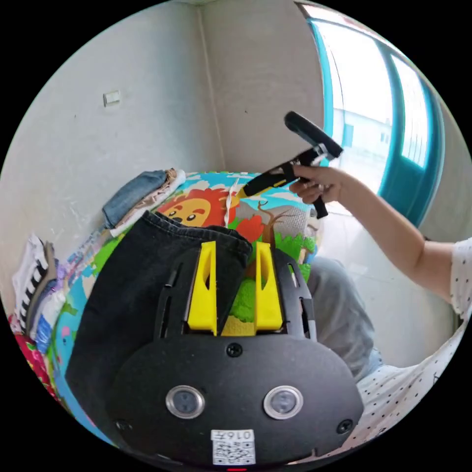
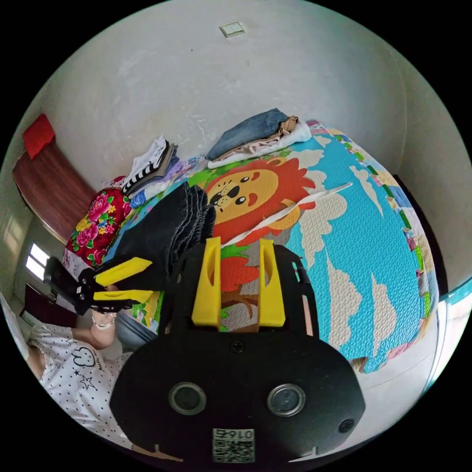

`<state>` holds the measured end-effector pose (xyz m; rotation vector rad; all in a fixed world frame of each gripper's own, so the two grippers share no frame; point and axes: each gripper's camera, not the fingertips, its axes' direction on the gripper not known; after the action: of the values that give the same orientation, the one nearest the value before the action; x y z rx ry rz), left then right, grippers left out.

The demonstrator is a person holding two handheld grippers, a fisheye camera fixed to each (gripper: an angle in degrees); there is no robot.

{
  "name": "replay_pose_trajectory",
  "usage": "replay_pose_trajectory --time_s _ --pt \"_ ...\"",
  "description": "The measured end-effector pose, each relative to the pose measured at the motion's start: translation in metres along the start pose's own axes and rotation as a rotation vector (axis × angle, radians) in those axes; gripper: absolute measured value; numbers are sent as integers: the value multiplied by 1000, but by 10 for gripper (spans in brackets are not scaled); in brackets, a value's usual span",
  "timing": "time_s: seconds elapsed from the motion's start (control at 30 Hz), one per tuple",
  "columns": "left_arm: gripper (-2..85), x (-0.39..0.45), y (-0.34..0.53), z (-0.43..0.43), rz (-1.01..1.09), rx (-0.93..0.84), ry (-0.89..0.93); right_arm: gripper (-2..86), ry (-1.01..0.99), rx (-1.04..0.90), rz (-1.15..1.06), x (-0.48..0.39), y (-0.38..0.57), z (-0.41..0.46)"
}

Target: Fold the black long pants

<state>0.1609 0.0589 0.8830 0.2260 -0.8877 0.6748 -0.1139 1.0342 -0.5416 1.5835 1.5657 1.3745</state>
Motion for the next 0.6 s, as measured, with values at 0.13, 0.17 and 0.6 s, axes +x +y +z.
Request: replay_pose_trajectory --time_s 0.13,0.17,0.6 --pt "139 41 -13 24 140 -130 -153 136 110 -77 105 9 -37 21" --pt "135 51 -15 31 179 -165 -220 138 129 -86 116 10 -41 24" --pt "42 -95 -4 -76 -273 165 43 3 356 -63 171 -13 -73 25"
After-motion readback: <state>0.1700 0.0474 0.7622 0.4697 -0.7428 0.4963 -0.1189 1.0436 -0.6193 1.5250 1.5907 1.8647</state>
